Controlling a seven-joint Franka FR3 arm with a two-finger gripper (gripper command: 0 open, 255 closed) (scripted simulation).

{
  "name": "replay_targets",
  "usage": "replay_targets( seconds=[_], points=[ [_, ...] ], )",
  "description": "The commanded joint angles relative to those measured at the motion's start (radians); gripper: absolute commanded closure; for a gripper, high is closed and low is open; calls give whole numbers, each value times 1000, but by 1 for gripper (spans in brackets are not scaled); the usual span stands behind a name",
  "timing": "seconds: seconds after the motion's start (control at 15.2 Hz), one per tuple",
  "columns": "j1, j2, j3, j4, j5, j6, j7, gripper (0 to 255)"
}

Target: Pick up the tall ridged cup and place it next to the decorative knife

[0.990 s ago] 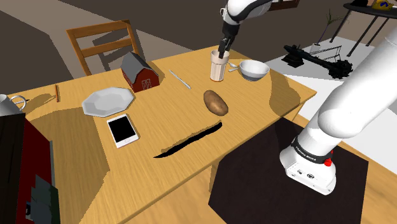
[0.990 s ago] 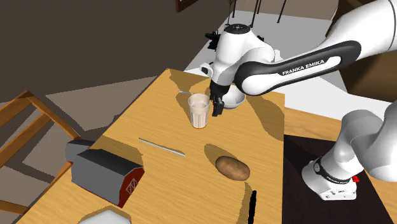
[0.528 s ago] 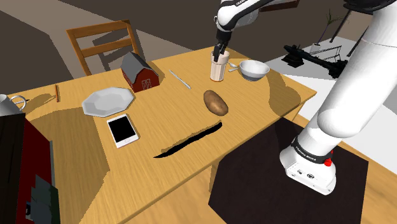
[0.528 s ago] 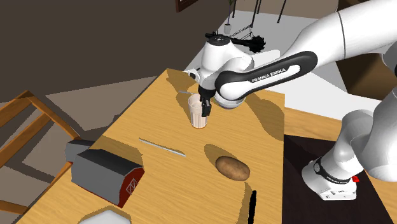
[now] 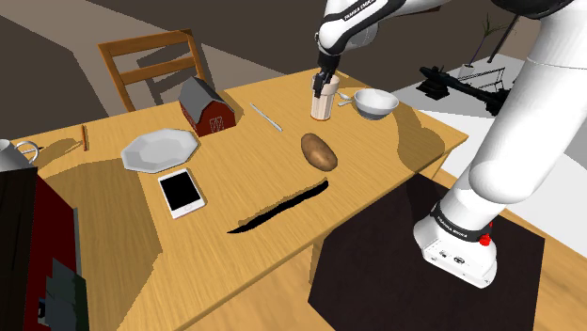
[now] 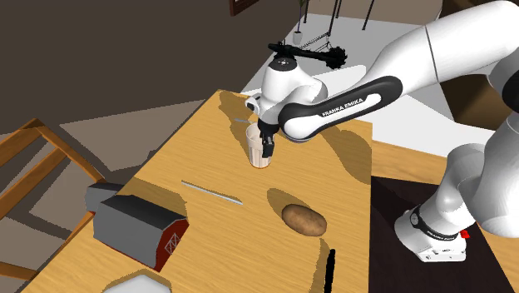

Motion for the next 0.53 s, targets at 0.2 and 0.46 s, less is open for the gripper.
replay_targets(
  seconds=[0.2,0.46],
  points=[
    [0,1,0,0,0,2,0,0],
    [0,1,0,0,0,2,0,255]
  ],
)
